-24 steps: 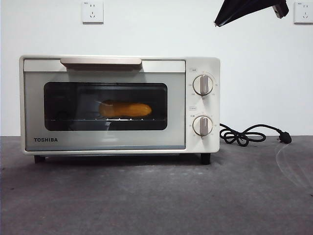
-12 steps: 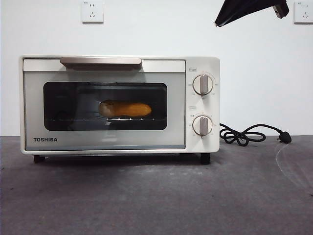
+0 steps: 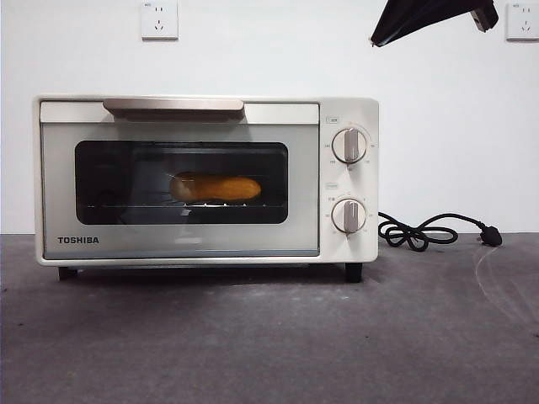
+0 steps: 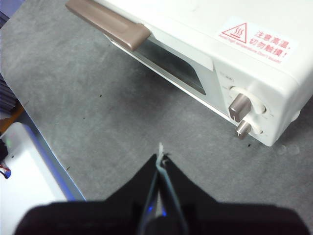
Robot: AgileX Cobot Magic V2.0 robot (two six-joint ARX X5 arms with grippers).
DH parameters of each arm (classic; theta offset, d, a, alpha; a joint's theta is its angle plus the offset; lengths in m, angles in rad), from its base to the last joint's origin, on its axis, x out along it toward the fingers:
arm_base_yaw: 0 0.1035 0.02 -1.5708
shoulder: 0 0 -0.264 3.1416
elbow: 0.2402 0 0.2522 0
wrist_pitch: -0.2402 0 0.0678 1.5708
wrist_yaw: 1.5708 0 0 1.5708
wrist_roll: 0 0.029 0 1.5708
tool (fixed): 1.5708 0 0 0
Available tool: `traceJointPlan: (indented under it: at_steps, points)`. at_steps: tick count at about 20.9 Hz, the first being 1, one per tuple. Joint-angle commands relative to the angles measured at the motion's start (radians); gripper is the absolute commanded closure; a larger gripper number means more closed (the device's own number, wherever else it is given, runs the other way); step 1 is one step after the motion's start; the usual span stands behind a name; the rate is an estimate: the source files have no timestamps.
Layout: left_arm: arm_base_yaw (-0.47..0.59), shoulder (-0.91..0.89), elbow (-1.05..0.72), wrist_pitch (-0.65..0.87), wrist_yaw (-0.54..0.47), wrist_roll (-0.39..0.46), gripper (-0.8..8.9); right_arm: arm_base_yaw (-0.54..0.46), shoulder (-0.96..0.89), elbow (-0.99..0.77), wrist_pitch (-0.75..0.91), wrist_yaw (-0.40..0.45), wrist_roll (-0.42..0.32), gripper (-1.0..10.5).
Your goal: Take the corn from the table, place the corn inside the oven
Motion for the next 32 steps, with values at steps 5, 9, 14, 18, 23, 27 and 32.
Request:
traceJointPlan:
  at_steps: [5, 9, 14, 18, 23, 27, 32]
  points:
    - [-0.002, 0.005, -0.002, 0.01, -0.003, -0.002, 8.17, 0.0, 0.005, 0.001, 0.009, 0.031, 0.001, 9.5]
    - [-0.002, 0.005, -0.002, 0.01, -0.003, -0.003, 8.17, 0.0, 0.005, 0.001, 0.014, 0.084, 0.001, 9.5]
    - [0.048, -0.016, -0.002, 0.01, -0.006, 0.06, 8.17, 0.0, 0.005, 0.001, 0.048, 0.17, 0.001, 9.5]
    - [0.114, -0.023, -0.002, 0.01, -0.006, 0.063, 8.17, 0.0, 0.005, 0.001, 0.084, 0.238, 0.001, 9.5]
    - [0.237, -0.021, -0.011, 0.04, 0.036, 0.078, 8.17, 0.0, 0.005, 0.001, 0.133, 0.31, 0.001, 9.5]
    - [0.347, -0.05, -0.069, 0.178, 0.18, 0.121, 8.17, 0.0, 0.005, 0.001, 0.169, 0.351, 0.001, 9.5]
    - [0.455, -0.15, -0.233, 0.44, 0.341, 0.171, 8.17, 0.0, 0.005, 0.001, 0.19, 0.363, 0.001, 9.5]
